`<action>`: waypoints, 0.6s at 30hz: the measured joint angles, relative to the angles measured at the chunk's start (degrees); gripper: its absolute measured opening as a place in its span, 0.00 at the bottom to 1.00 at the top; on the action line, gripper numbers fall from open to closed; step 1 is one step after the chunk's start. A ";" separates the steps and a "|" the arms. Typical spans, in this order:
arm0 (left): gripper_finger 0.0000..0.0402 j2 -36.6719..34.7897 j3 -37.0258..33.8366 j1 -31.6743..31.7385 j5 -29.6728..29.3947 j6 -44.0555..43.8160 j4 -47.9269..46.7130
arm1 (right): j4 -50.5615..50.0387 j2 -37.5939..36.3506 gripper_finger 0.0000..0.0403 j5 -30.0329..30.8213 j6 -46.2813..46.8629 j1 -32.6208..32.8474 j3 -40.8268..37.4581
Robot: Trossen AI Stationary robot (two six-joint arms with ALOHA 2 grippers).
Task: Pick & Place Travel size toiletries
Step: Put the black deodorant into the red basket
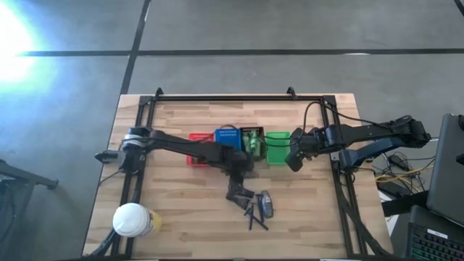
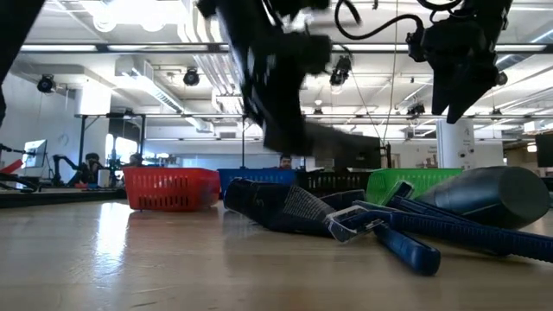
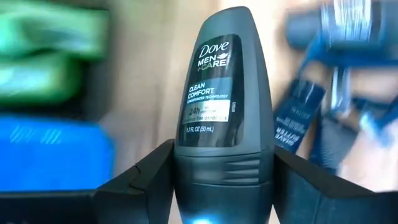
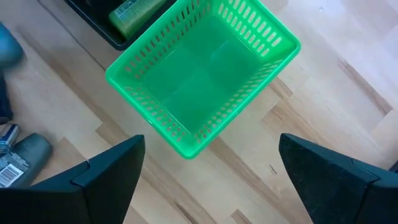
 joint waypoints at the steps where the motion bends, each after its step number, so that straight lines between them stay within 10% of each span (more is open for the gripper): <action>1: 0.53 -1.82 -0.21 -0.50 -2.20 -5.18 -1.51 | 0.02 0.00 0.91 0.07 -0.18 0.00 0.00; 11: 0.53 -18.89 -12.88 -9.80 -26.05 -72.23 -17.53 | 1.53 0.00 0.91 0.54 -2.62 -2.65 0.00; 18: 0.53 -22.70 -26.92 -7.45 -26.41 -84.06 -15.60 | 5.89 0.00 0.91 0.54 -7.10 -6.21 0.00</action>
